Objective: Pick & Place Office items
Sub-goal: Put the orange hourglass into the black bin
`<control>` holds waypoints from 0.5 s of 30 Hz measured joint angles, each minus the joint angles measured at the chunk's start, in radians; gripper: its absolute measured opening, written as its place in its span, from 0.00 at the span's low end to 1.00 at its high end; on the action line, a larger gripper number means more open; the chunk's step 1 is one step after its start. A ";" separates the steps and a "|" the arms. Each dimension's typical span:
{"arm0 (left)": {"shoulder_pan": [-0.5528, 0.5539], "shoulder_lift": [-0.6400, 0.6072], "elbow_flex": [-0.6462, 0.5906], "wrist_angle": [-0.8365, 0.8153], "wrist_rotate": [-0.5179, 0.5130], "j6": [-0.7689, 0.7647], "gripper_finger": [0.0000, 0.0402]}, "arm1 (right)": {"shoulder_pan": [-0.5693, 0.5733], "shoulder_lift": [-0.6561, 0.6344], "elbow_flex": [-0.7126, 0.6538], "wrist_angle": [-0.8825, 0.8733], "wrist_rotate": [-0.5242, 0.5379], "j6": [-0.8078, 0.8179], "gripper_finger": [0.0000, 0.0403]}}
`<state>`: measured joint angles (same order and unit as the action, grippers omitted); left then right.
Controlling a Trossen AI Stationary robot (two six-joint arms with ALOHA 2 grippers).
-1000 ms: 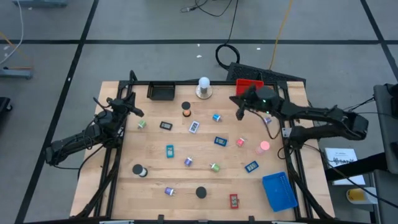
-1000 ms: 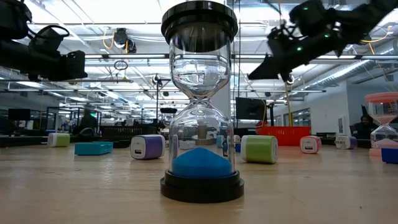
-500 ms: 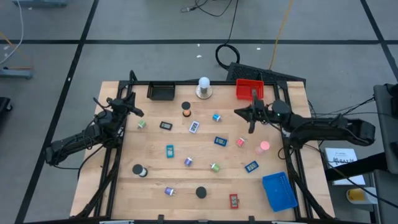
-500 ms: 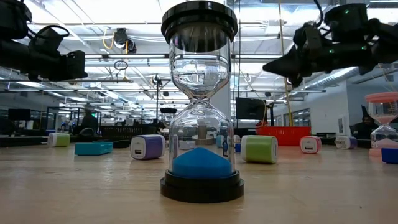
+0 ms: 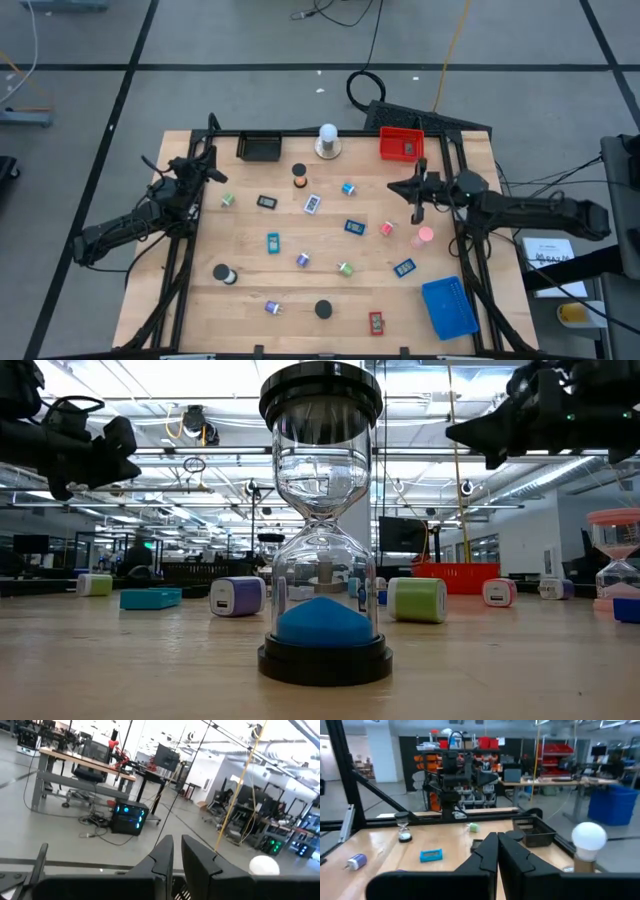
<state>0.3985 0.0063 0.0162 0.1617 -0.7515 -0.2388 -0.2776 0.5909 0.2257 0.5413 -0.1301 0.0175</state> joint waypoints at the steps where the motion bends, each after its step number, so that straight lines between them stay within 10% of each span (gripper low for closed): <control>1: 0.000 0.000 0.000 -0.001 0.000 0.016 0.10 | -0.003 -0.016 -0.015 0.011 0.002 -0.002 0.00; 15: 0.000 0.000 0.000 0.026 0.105 -0.001 0.10 | -0.095 -0.096 -0.077 0.030 0.003 -0.030 0.00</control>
<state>0.3988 0.0066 0.0162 0.1877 -0.6460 -0.2393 -0.3726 0.4946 0.1486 0.5712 -0.1272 -0.0124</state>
